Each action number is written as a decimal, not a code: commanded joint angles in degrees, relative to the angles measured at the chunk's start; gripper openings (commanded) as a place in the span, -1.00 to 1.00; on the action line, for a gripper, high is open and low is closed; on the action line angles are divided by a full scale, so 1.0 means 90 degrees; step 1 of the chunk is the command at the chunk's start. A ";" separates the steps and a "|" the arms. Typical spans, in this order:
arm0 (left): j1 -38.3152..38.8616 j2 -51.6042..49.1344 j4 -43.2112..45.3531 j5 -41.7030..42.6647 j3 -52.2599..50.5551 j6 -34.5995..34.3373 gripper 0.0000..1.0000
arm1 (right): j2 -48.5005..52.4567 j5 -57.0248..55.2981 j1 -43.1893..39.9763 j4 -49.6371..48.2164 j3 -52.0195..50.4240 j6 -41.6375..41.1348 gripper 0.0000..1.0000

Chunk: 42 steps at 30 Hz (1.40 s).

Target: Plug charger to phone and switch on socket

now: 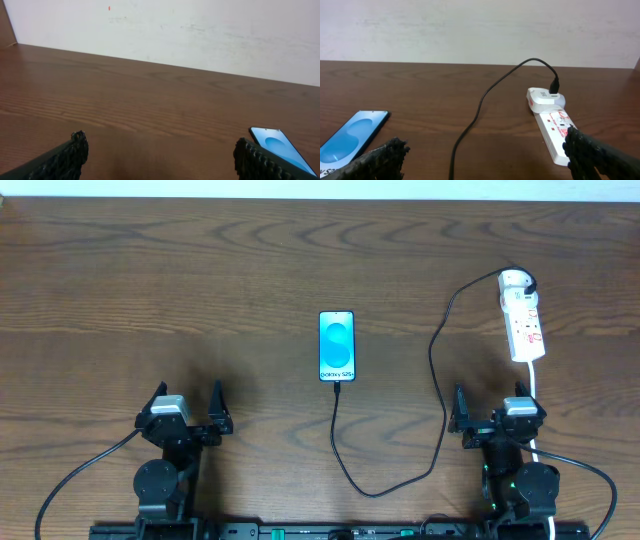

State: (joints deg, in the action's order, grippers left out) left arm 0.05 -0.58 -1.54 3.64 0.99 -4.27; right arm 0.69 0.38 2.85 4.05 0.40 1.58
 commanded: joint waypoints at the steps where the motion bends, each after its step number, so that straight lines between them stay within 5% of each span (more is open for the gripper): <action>1: -0.0029 0.0039 -0.0255 -0.0024 -0.0085 -0.0007 0.90 | -0.0041 -0.0029 -0.0032 0.0029 -0.0010 0.0073 0.99; 42: -0.0029 0.0039 -0.0255 -0.0024 -0.0085 -0.0007 0.89 | -0.0039 -0.0029 -0.0032 0.0032 -0.0010 0.0073 0.99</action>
